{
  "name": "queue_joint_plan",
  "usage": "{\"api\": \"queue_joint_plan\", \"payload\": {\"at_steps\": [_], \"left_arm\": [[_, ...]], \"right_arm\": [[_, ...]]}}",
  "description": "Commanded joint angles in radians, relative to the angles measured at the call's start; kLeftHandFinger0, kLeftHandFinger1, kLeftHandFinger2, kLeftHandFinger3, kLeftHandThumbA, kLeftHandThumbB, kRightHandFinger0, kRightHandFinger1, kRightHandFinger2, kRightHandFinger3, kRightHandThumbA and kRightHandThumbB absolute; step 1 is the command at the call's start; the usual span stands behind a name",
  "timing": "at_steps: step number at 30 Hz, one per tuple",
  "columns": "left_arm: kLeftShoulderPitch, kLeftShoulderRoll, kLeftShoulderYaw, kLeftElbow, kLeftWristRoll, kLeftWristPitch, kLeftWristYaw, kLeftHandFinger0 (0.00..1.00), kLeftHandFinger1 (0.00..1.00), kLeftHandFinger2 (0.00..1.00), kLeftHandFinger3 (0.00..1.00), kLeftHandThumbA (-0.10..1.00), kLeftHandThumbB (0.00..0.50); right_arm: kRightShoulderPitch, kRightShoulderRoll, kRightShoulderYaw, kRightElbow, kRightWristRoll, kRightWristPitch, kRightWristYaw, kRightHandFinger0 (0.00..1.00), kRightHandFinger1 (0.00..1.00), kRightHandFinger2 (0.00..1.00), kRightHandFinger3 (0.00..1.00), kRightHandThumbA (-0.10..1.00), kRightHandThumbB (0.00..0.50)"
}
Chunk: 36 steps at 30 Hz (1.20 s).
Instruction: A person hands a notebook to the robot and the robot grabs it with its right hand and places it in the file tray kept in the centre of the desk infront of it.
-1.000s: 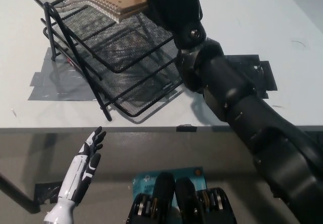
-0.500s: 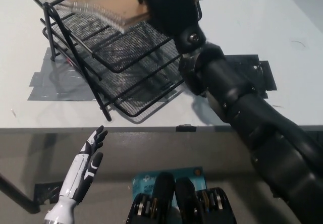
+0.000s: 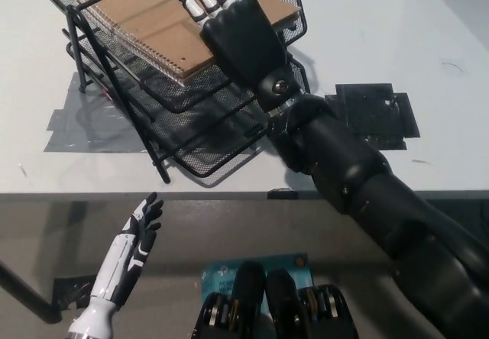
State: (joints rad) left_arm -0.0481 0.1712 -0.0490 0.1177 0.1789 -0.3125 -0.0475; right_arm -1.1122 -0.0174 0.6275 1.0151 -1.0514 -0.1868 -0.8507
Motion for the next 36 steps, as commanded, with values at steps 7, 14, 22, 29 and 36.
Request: {"api": "queue_joint_plan", "payload": {"at_steps": [7, 14, 22, 29, 36], "left_arm": [[-0.052, 0.031, -0.005, -0.047, -0.005, -0.008, -0.026, 0.92, 0.96, 0.97, 1.0, 1.0, 0.282], [-0.068, 0.037, -0.008, -0.034, 0.015, -0.028, -0.019, 0.96, 0.97, 0.97, 1.0, 1.0, 0.244], [-0.087, 0.04, -0.006, -0.015, 0.003, -0.035, -0.023, 0.96, 0.97, 0.97, 1.0, 1.0, 0.229], [-0.094, 0.037, -0.01, -0.022, 0.007, -0.027, -0.025, 0.97, 0.98, 0.96, 1.0, 1.0, 0.201], [-0.108, 0.038, -0.013, -0.014, 0.008, -0.042, -0.026, 0.93, 0.96, 0.96, 1.0, 1.0, 0.176]], "right_arm": [[-0.131, -0.534, 0.126, -1.216, 0.87, 0.628, 1.553, 1.0, 1.0, 1.0, 1.0, 0.76, 0.5], [-0.324, -0.703, 0.035, -1.196, 1.229, 0.657, 1.681, 1.0, 1.0, 1.0, 1.0, 0.84, 0.5], [-0.51, -0.789, 0.024, -1.103, 1.339, 0.657, 1.842, 1.0, 1.0, 1.0, 1.0, 0.75, 0.5], [-0.608, -0.824, 0.054, -1.1, 1.332, 0.657, 1.924, 1.0, 1.0, 1.0, 1.0, 0.66, 0.5], [-0.622, -0.849, 0.066, -1.118, 1.34, 0.657, 1.971, 1.0, 1.0, 1.0, 1.0, 0.57, 0.5]]}}
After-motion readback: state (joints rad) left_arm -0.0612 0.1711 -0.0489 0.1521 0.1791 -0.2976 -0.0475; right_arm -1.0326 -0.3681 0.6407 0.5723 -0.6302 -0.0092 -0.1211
